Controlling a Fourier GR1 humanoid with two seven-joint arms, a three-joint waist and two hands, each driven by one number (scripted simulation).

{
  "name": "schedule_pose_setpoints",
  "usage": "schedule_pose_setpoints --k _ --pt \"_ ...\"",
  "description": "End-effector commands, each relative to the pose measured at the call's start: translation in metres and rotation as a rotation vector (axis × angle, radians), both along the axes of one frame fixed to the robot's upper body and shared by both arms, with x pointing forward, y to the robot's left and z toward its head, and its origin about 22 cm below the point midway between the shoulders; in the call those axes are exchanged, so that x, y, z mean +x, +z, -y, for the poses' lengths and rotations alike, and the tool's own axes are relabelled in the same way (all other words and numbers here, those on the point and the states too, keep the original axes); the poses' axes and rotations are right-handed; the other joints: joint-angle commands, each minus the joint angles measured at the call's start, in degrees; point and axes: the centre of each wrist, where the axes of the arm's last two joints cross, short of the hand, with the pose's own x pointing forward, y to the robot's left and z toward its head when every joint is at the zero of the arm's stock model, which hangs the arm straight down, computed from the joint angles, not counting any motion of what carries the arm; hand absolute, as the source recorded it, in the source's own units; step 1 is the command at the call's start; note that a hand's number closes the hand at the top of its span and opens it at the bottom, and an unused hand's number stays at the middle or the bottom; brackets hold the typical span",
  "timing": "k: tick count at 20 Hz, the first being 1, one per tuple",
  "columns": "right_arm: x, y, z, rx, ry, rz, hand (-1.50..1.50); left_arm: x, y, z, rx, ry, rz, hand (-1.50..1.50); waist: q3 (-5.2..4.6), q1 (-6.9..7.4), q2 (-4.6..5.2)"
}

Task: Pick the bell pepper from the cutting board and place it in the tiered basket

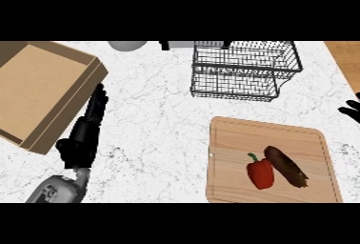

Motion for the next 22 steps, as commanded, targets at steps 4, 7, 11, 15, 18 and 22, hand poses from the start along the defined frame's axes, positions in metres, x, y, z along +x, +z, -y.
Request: schedule_pose_setpoints --k 4,7,11,15,18,22 --pt "-0.004 0.144 0.003 -0.606 0.127 0.283 -1.5 0.001 0.003 0.001 0.006 0.016 -0.013 0.0 -0.13 -1.36 -0.97" --pt "-0.015 0.179 -0.024 -0.827 0.135 0.392 -1.5 -0.001 -0.004 0.002 -0.006 0.031 -0.021 0.0 -0.1 -1.31 -0.91" --pt "-0.036 0.197 -0.066 -1.046 0.13 0.505 -1.5 0.004 0.009 -0.013 0.022 0.017 -0.006 0.0 -0.12 -0.63 -0.69" --pt "-0.055 0.185 -0.089 -1.168 0.134 0.515 -1.5 -0.001 -0.009 0.012 0.016 0.012 -0.01 0.0 -0.17 -0.41 -0.25" --pt "-0.066 0.175 -0.11 -1.214 0.137 0.513 -1.5 -0.002 0.012 0.006 0.01 -0.008 -0.001 0.0 -0.19 0.38 -0.27" --pt "-0.083 0.152 -0.137 -1.215 0.134 0.515 -1.5 -0.004 0.001 0.023 -0.009 -0.004 0.003 0.0 -0.19 0.54 -0.16"
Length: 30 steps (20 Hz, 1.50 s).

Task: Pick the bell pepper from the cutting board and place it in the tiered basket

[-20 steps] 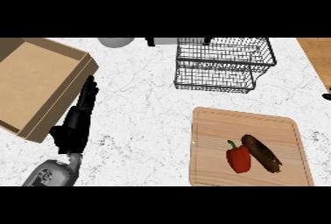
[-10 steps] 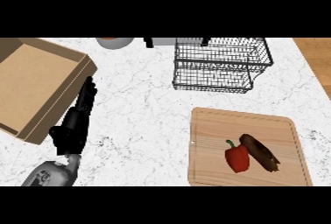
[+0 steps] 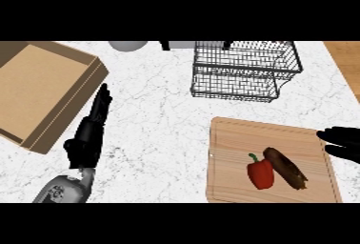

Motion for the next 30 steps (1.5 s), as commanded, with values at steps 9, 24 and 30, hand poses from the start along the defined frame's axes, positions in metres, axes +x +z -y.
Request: schedule_pose_setpoints --k 9,24,30 --pt "-0.031 -0.028 -0.049 -0.223 -0.015 -0.024 -1.5 -0.004 -0.002 0.014 0.006 -0.012 0.012 0.0 0.02 0.43 0.1" --pt "0.002 -0.041 -0.032 -0.389 -0.074 0.043 -1.5 0.009 0.013 0.013 0.008 -0.011 -0.006 0.0 0.04 0.83 0.2" --pt "-0.009 -0.063 -0.036 -0.398 0.001 0.08 -1.5 0.014 0.001 -0.007 -0.01 -0.002 -0.014 0.0 0.04 0.5 0.22"
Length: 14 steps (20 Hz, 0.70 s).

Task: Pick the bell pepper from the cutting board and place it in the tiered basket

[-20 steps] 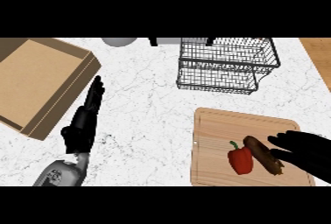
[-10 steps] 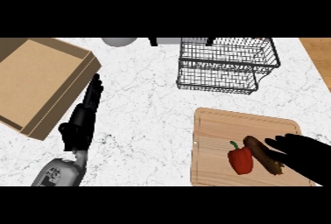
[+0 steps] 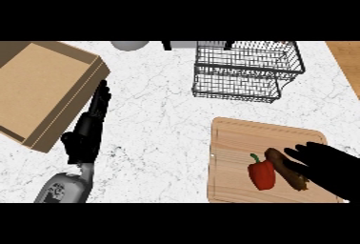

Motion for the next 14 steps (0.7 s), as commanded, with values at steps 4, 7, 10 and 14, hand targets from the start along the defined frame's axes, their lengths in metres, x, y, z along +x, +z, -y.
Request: schedule_pose_setpoints --k 4,7,10,14 --pt "0.001 -0.017 -0.003 -0.058 0.117 0.078 -1.5 -0.01 -0.009 0.011 -0.005 0.003 0.007 0.0 0.02 0.02 0.02" --pt "0.002 -0.028 -0.014 -0.034 0.081 0.102 -1.5 -0.005 -0.014 -0.001 0.011 0.003 0.0 0.0 -0.01 0.01 0.01" --pt "0.018 -0.036 0.004 -0.054 0.013 0.106 -1.5 0.003 0.007 0.008 -0.004 0.005 0.011 0.0 -0.01 0.01 0.02" --pt "0.032 -0.041 -0.01 -0.058 -0.029 0.088 -1.5 -0.002 0.006 0.005 -0.006 -0.009 0.002 0.0 -0.03 0.2 0.03"
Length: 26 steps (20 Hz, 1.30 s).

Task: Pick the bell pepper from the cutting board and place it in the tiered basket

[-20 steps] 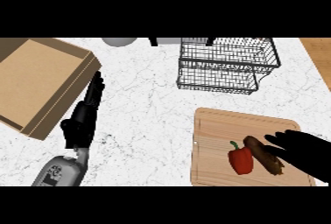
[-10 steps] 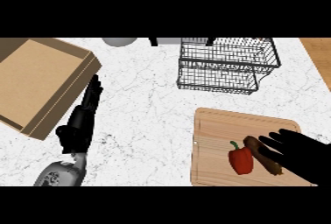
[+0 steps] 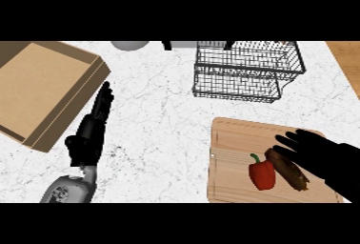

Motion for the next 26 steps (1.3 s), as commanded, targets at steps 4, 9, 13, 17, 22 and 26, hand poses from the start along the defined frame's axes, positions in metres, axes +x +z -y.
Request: schedule_pose_setpoints --k 4,9,13,17,22,26 --pt "0.016 -0.03 0.0 -0.014 -0.029 -0.043 -1.5 0.002 0.005 0.008 0.007 0.006 0.024 0.0 -0.01 0.06 0.02" --pt "0.012 -0.028 -0.007 0.0 -0.005 -0.068 -1.5 0.005 -0.002 0.008 0.012 -0.001 0.008 0.0 -0.02 -0.07 0.0" --pt "0.022 -0.058 -0.003 0.038 0.003 -0.082 -1.5 -0.006 0.01 0.0 -0.001 0.0 0.0 0.0 0.0 0.13 -0.02" --pt "0.027 -0.052 0.008 0.026 0.023 -0.098 -1.5 0.007 -0.004 0.005 -0.001 0.008 -0.005 0.0 -0.01 -0.01 0.01" --pt "0.033 -0.057 -0.02 0.03 0.015 -0.094 -1.5 0.009 -0.007 -0.005 -0.004 -0.004 0.017 0.0 -0.02 0.0 0.02" --pt "0.009 -0.055 -0.024 0.031 0.01 -0.116 -1.5 -0.004 -0.004 -0.003 -0.006 0.002 0.015 0.0 -0.02 -0.12 -0.05"
